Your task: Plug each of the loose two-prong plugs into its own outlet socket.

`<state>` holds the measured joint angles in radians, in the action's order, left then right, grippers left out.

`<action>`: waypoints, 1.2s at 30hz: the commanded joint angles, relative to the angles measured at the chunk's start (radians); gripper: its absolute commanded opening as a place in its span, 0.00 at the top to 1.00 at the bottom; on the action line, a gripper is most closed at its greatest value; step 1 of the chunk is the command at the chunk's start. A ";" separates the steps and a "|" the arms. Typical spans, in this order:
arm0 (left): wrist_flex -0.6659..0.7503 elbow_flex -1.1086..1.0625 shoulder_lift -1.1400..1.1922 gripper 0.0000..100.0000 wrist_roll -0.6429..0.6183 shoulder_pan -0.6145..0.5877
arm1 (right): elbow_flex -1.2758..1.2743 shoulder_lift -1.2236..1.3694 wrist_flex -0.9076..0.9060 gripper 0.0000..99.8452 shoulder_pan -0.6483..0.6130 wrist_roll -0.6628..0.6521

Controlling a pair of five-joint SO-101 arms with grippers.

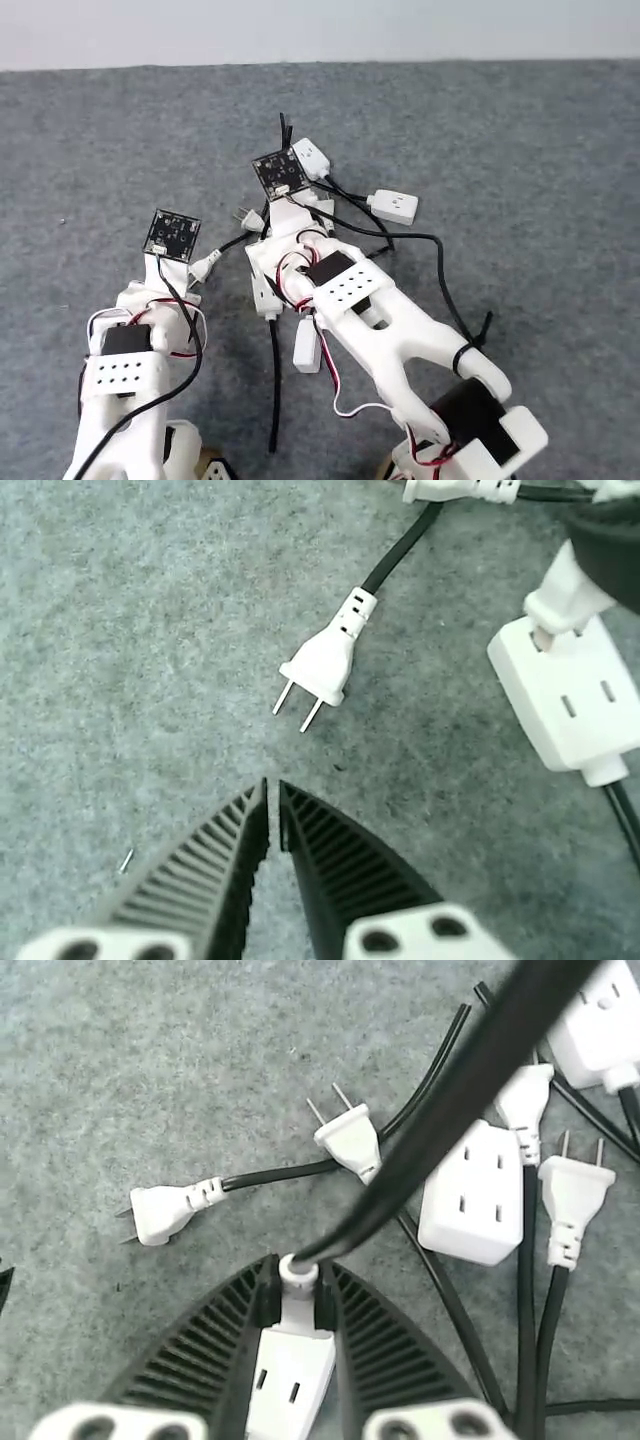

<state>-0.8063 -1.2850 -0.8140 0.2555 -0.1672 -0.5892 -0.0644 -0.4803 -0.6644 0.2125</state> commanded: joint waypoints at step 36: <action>0.021 0.005 -0.026 0.99 0.008 -0.003 | -0.061 -0.015 -0.125 0.99 -0.045 -0.106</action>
<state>-0.8063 -1.2850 -0.8140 0.2555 -0.1672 -0.7211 -0.1488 -0.5462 -0.6935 0.1189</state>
